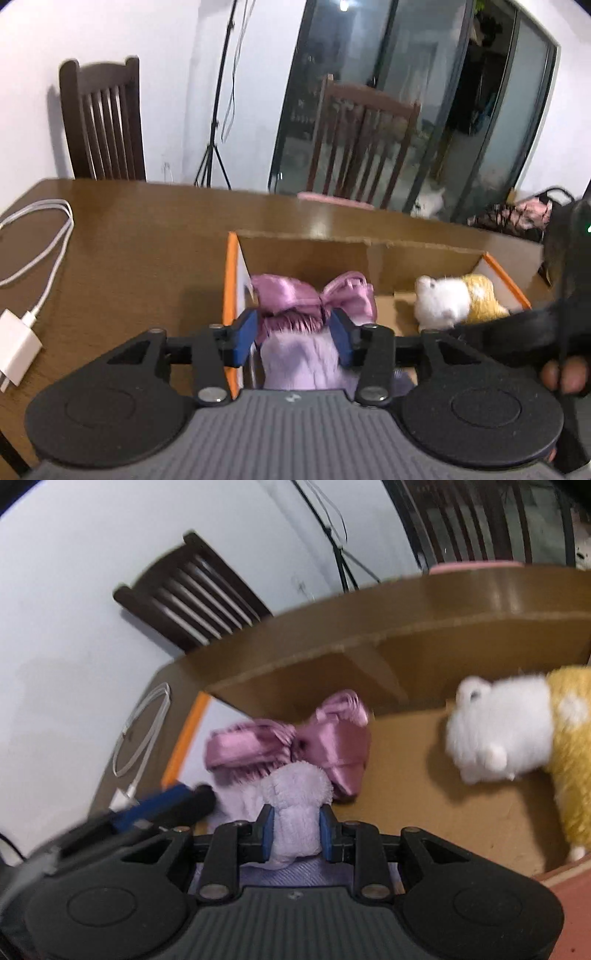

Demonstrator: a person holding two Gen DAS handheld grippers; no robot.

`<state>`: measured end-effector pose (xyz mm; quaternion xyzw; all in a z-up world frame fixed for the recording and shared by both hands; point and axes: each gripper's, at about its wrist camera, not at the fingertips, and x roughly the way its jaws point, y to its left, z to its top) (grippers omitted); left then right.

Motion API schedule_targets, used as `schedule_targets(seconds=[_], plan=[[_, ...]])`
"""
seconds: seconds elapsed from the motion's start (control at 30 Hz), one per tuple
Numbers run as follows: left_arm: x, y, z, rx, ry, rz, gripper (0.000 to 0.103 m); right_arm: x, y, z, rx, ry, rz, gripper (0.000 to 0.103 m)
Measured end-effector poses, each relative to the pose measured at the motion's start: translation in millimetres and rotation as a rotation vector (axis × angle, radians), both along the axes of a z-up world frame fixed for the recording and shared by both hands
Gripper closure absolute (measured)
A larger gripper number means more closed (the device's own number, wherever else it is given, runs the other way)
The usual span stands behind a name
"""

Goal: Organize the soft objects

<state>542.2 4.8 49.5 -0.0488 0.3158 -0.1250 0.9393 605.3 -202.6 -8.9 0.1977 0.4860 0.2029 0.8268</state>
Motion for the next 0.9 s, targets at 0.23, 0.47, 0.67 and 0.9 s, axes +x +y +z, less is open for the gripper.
schedule_targets(seconds=[0.23, 0.47, 0.67, 0.9], plan=[[6, -8, 3, 0.019, 0.024, 0.028, 0.060, -4, 9, 6, -0.108, -0.021, 0.004, 0.050], [-43, 8, 54, 0.022, -0.066, 0.021, 0.053, -54, -25, 76, -0.191, -0.187, -0.026, 0.048], [-102, 16, 93, 0.052, -0.158, 0.016, 0.029, -118, -89, 136, -0.228, -0.307, -0.104, 0.045], [-156, 9, 110, 0.085, -0.205, 0.021, 0.020, -185, -118, 172, -0.261, -0.431, -0.125, 0.036]])
